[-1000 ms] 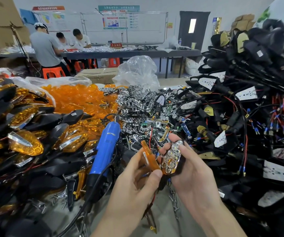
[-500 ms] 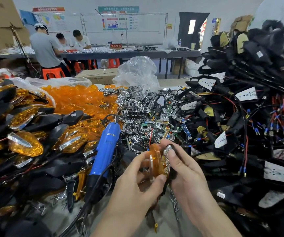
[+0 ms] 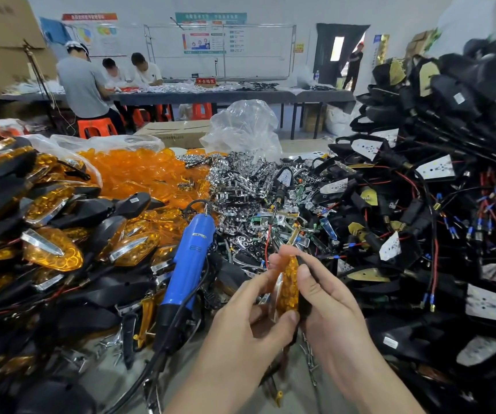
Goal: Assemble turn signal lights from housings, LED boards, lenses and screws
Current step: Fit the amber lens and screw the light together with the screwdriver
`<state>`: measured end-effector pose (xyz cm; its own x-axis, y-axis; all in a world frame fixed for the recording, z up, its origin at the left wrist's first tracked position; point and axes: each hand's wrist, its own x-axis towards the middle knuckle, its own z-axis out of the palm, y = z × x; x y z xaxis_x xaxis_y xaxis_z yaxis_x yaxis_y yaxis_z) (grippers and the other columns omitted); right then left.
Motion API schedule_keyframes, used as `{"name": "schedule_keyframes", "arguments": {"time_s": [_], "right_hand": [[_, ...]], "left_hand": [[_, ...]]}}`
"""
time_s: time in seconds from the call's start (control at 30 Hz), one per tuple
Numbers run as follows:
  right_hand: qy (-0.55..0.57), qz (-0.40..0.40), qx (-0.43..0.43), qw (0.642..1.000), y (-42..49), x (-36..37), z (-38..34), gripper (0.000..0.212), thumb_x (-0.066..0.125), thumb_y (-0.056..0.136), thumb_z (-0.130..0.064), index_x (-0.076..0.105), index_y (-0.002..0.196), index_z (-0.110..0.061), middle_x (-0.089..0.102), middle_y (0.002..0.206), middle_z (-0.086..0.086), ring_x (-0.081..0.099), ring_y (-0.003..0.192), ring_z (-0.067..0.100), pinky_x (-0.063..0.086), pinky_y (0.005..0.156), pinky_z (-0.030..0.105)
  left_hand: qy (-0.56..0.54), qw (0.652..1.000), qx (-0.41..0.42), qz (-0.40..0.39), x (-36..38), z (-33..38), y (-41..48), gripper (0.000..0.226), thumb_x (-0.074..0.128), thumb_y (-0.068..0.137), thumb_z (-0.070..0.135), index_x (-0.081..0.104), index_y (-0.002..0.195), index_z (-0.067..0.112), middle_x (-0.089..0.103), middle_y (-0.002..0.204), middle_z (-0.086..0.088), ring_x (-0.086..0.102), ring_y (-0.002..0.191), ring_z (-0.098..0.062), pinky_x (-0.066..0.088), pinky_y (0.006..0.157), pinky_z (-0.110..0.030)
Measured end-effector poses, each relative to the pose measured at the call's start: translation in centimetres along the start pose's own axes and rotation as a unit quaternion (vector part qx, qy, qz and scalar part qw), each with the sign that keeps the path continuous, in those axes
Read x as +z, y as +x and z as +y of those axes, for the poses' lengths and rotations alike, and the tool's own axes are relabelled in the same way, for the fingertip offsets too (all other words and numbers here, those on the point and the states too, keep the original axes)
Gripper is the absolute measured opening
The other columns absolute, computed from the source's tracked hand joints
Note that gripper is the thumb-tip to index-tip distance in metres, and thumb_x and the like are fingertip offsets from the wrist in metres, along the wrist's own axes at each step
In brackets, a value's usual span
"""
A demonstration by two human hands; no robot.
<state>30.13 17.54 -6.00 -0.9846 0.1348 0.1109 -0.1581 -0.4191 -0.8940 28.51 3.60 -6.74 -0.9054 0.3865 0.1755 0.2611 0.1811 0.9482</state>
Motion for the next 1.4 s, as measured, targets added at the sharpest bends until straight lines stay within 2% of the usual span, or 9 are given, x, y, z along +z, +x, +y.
{"name": "schedule_keyframes", "arguments": {"time_s": [0.2,0.3,0.4,0.5,0.57,0.67,0.83,1.0,1.4], "right_hand": [[-0.084,0.017,-0.039,0.996,0.3,-0.1,0.5,0.066,0.086,0.062,-0.068,0.074,0.118,-0.035,0.075,0.11,-0.007,0.07,0.102,0.009,0.055,0.086,0.027],[-0.111,0.073,-0.06,0.989,0.7,0.0,0.9,0.049,0.083,0.064,-0.06,0.076,0.106,-0.036,0.074,0.097,-0.003,0.067,0.087,0.015,0.055,0.087,0.044],[-0.093,0.089,-0.069,0.989,1.0,-0.1,0.9,0.034,0.07,0.072,-0.054,0.075,0.1,-0.036,0.078,0.102,0.005,0.072,0.093,0.017,0.058,0.082,0.042],[-0.058,0.071,-0.068,0.993,0.8,0.1,0.7,0.028,0.064,0.08,-0.052,0.076,0.097,-0.033,0.078,0.104,0.005,0.075,0.099,0.019,0.06,0.073,0.03],[-0.073,0.067,-0.061,0.993,0.6,0.3,0.7,0.033,0.059,0.085,-0.053,0.074,0.097,-0.027,0.078,0.109,0.005,0.075,0.097,0.02,0.059,0.068,0.028],[-0.112,0.058,-0.065,0.99,0.4,0.4,1.0,0.036,0.05,0.089,-0.058,0.072,0.098,-0.031,0.076,0.114,0.0,0.074,0.1,0.018,0.059,0.069,0.034],[-0.079,0.038,-0.058,0.994,0.4,0.3,0.7,0.029,0.051,0.097,-0.048,0.073,0.105,-0.031,0.074,0.117,-0.003,0.07,0.111,0.016,0.058,0.077,0.029],[0.089,-0.01,-0.011,0.996,0.2,0.4,0.4,0.034,0.051,0.095,-0.031,0.077,0.114,-0.021,0.073,0.112,0.005,0.069,0.102,0.017,0.06,0.09,0.034],[0.14,-0.024,-0.021,0.99,0.0,0.5,1.3,0.034,0.054,0.093,-0.035,0.075,0.117,-0.022,0.07,0.122,0.005,0.064,0.118,0.021,0.048,0.107,0.042]], "left_hand": [[0.002,1.0,-0.001,0.004,0.5,-0.2,0.1,0.052,0.076,0.083,0.032,0.051,0.118,0.061,0.07,0.117,0.01,0.069,0.1,-0.003,0.056,0.092,-0.031],[0.006,1.0,0.008,-0.01,0.9,0.0,0.0,0.053,0.073,0.09,0.025,0.053,0.119,0.064,0.067,0.118,0.009,0.067,0.099,-0.002,0.052,0.084,-0.022],[-0.07,0.997,0.005,-0.022,0.7,0.7,0.1,0.037,0.063,0.094,0.03,0.06,0.129,0.04,0.064,0.129,0.009,0.064,0.114,-0.005,0.049,0.095,-0.02],[-0.185,0.982,-0.035,-0.027,0.2,0.9,-0.1,0.038,0.06,0.091,0.047,0.068,0.122,0.026,0.07,0.122,-0.003,0.063,0.12,-0.02,0.045,0.108,-0.044],[-0.218,0.973,-0.066,-0.034,0.2,0.8,-0.1,0.036,0.063,0.089,0.051,0.071,0.114,0.026,0.071,0.115,-0.011,0.067,0.106,-0.023,0.05,0.101,-0.052],[-0.247,0.962,-0.09,-0.077,0.3,1.0,-0.1,0.035,0.069,0.085,0.051,0.071,0.113,0.032,0.072,0.105,-0.004,0.065,0.088,-0.018,0.054,0.074,-0.033],[-0.164,0.983,-0.038,-0.069,-0.1,1.3,-0.1,0.035,0.063,0.09,0.046,0.062,0.123,0.034,0.072,0.115,0.006,0.068,0.107,-0.015,0.056,0.086,-0.036],[-0.051,0.998,0.031,0.017,-0.2,1.7,-0.3,0.035,0.066,0.094,0.026,0.054,0.127,0.03,0.066,0.115,0.022,0.061,0.112,0.001,0.049,0.101,-0.036],[-0.043,0.995,0.017,0.091,-0.2,2.4,-0.6,0.035,0.071,0.089,0.005,0.067,0.114,0.029,0.072,0.107,0.023,0.063,0.106,0.009,0.049,0.094,-0.016]]}}
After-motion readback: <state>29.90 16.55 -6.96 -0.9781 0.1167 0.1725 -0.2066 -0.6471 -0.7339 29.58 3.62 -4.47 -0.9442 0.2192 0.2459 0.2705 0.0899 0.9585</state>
